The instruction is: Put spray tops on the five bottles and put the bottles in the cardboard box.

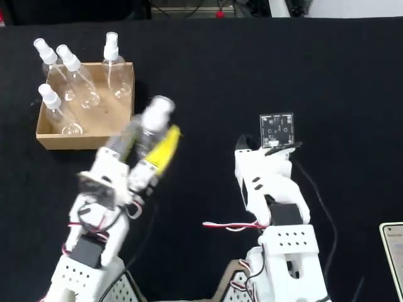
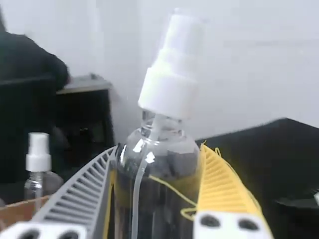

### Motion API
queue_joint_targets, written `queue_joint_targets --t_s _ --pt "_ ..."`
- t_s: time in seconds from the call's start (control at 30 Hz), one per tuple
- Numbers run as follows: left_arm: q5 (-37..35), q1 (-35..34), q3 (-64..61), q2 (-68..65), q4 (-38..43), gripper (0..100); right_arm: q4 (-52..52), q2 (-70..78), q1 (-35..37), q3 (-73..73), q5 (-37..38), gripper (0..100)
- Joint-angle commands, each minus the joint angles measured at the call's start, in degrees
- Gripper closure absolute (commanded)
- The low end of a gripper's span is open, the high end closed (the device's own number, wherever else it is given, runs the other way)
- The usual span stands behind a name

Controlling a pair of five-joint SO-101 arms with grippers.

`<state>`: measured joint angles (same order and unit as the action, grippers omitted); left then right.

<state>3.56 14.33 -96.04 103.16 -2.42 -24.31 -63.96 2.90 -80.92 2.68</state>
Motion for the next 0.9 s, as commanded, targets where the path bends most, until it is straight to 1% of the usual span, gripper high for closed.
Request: queue_joint_targets --t_s 0.0,0.1,0.23,0.47,0.57,0.73,0.87 --pt "-0.26 -11.82 -1.36 0.26 11.69 93 1.85 0.04 -0.53 0.22 -0.09 98.6" --pt "-0.35 -15.08 -1.27 0.26 17.85 93 1.67 0.04 -0.44 0.22 -0.09 98.6" --pt "-0.35 -15.6 -0.22 0.26 22.59 93 1.49 0.13 -0.44 0.22 -0.09 98.6" --pt "-0.35 -15.6 8.31 -2.2 22.68 93 1.58 0.13 -0.44 -0.75 -0.09 98.6" --pt "-0.35 -15.78 13.85 -8.53 22.77 93 1.58 0.13 -0.44 -0.75 -0.09 98.6" --pt "-0.35 -15.78 22.81 -22.95 23.12 93 1.49 0.13 -0.44 -0.84 -0.09 98.6" --pt "-0.09 -15.78 26.42 -32.35 23.12 93 1.49 0.13 -0.44 -0.84 -0.09 98.6"
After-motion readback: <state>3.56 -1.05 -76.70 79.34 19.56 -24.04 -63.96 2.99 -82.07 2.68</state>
